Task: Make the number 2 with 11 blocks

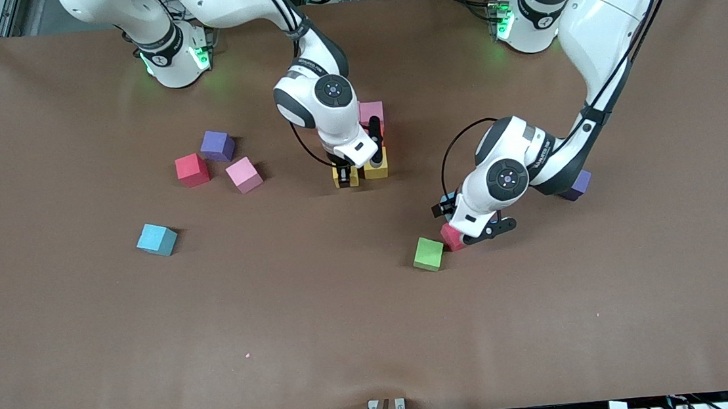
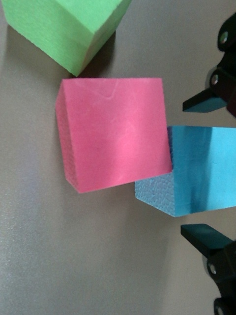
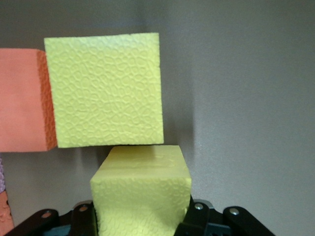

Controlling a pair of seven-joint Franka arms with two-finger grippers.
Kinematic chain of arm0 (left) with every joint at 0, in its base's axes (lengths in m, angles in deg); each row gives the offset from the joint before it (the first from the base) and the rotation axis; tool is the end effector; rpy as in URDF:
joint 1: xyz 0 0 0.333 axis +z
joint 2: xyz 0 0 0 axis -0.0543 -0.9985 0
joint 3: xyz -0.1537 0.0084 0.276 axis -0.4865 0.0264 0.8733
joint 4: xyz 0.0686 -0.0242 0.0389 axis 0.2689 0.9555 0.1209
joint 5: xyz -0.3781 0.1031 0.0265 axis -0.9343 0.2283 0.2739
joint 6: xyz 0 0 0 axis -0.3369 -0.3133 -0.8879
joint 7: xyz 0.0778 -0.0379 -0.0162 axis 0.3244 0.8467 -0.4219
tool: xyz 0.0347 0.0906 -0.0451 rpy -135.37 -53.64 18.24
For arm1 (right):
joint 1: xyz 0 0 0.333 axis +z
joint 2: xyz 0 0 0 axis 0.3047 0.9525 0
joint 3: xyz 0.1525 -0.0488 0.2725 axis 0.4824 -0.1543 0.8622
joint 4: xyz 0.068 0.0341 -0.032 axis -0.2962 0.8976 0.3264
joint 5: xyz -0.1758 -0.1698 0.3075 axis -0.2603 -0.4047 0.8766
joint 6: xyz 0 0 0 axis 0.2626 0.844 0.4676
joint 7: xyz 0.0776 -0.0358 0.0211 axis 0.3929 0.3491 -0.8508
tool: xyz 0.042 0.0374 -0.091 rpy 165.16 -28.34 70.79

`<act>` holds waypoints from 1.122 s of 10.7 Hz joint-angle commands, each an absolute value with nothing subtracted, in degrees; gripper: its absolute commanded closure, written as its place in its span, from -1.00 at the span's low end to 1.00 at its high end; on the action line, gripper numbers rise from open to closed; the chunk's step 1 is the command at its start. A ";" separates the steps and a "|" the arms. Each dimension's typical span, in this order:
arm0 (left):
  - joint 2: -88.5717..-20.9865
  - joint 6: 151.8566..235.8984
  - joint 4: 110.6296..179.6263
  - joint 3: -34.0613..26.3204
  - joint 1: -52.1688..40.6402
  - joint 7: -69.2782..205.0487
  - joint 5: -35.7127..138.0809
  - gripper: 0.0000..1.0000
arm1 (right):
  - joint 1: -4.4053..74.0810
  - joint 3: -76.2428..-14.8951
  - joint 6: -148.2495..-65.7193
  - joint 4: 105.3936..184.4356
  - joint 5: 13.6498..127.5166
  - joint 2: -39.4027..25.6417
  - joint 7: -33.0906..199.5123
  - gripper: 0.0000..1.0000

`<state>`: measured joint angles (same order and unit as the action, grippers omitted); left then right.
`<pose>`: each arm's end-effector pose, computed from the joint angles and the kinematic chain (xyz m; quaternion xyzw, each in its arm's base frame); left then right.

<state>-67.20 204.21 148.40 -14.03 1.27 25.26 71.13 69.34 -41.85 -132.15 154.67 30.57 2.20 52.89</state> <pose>0.5632 -0.2980 0.2036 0.9851 0.1327 -0.1081 0.0151 0.4066 0.4838 0.1995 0.7199 0.6936 -0.0022 0.0256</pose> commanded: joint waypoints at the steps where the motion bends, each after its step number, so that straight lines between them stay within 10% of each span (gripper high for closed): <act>1: -67.56 204.77 148.60 -13.85 0.82 23.10 73.53 -1.00 | 70.39 -42.23 -131.55 153.65 30.66 3.23 54.40 0.07; 5: -67.39 204.60 148.51 -13.85 0.56 23.10 73.54 0.07 | 71.79 -42.23 -131.64 153.47 30.57 3.41 54.14 0.07; 12: -64.76 203.72 148.07 -14.37 -0.93 16.16 72.92 0.05 | 71.88 -42.05 -131.73 153.47 30.66 3.49 54.32 0.04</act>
<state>-66.65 204.22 147.60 -14.35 -0.81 18.07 72.24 71.12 -41.87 -132.13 154.52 30.57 2.44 53.13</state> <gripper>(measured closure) 0.445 0.445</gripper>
